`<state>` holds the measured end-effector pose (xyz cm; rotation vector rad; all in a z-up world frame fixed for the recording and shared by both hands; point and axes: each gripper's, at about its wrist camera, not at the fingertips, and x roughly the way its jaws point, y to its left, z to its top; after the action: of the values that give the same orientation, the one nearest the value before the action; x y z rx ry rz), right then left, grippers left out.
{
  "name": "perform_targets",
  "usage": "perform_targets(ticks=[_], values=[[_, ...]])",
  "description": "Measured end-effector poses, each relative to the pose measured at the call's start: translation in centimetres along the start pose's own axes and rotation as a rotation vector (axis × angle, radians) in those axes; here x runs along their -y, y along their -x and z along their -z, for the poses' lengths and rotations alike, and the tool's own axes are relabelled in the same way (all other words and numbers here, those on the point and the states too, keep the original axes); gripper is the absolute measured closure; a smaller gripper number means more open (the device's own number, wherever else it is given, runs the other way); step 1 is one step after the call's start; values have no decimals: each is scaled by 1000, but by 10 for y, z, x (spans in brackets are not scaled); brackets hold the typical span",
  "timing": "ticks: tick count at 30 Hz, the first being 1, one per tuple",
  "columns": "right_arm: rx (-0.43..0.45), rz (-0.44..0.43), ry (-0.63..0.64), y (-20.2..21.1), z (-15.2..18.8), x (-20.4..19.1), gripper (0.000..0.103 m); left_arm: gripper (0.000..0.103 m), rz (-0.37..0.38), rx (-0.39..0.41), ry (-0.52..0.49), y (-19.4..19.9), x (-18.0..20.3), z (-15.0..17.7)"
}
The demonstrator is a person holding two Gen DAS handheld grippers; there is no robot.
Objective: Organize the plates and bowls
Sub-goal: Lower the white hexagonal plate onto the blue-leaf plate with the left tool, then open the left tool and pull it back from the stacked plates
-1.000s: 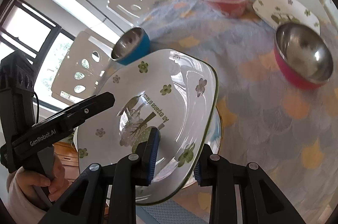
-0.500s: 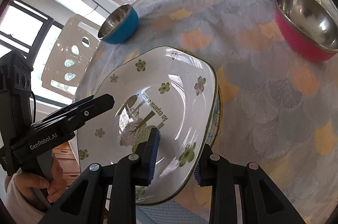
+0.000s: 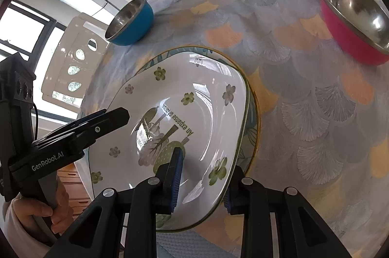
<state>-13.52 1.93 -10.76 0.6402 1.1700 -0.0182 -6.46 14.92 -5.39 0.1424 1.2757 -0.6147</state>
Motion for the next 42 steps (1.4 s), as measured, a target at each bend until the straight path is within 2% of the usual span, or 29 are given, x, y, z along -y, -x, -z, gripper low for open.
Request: perform_targets(ticks=[7,10,12,15,17,20,27,42], values=[[-14,-8,-36,0,-1,6,74,41,-21,-15,-36,-3,5,1],[-38,-21,-46,-1,-2,5,75,42,57,1,-47,2,14,-2],[-50,-14,-29,-2,-4,-1,75,41,12,12,-105,6,29,-4],[-70,27,-27,-6,-4,-2,75,41,-5,7,-153,5,43,-6],[-74,25,-59,-6,-2,4,75,41,-23,-5,-162,2,45,-6],[-49,-5,-93,2,-1,11,75,40,-50,-22,-140,-1,39,-5],[-56,22,-81,10,-5,10,75,37,-112,-38,-45,3,16,-6],[-102,9,-84,6,4,10,74,35,-158,-32,-42,14,17,-1]])
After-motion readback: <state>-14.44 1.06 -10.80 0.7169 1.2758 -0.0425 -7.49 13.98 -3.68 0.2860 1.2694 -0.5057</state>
